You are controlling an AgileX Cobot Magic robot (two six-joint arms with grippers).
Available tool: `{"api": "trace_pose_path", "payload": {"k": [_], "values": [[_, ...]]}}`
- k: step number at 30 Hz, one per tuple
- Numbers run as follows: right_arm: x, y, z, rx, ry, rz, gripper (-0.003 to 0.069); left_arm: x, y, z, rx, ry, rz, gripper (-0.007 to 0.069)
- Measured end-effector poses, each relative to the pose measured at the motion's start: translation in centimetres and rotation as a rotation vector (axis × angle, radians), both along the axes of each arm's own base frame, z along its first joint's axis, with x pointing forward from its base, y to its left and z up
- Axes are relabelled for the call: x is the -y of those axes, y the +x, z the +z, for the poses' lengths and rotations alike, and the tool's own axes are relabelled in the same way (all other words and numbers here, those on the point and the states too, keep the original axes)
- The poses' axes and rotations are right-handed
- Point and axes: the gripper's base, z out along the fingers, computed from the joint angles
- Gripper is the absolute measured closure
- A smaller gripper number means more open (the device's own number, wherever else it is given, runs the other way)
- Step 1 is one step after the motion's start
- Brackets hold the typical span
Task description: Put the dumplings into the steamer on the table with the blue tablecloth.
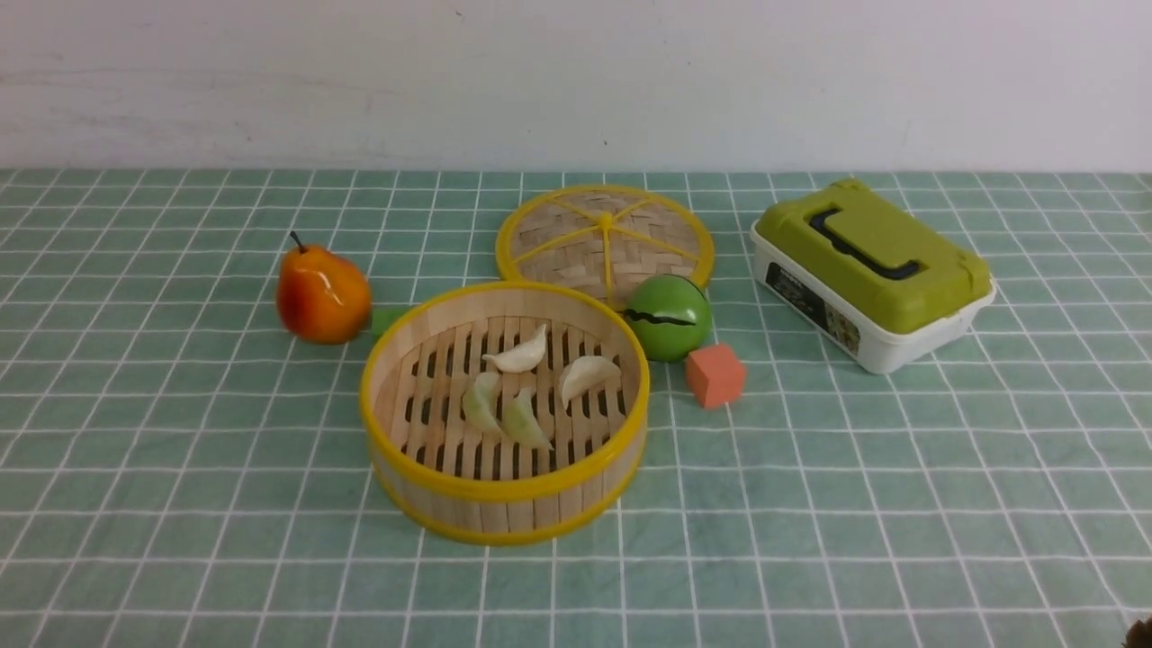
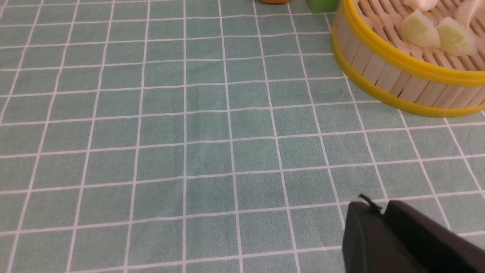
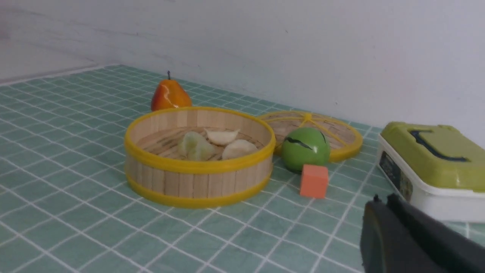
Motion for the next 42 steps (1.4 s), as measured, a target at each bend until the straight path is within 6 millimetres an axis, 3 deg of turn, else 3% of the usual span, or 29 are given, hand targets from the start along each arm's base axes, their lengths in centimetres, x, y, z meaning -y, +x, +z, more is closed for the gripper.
{"api": "trace_pose_path", "payload": {"k": [8,12,42], "values": [[2.0,0.5,-2.0,-0.215,0.118,-0.380,0.0663,0.0,0.0,0.0,0.000,0.000,0.000,0.0561],[2.4,0.3,-2.9,-0.323,0.118,-0.463,0.0662,0.0,0.0,0.0,0.000,0.000,0.000,0.0557],[2.4,0.2,-3.0,-0.357,0.119,-0.471,0.0645,0.0,0.0,0.0,0.000,0.000,0.000,0.0543]]}}
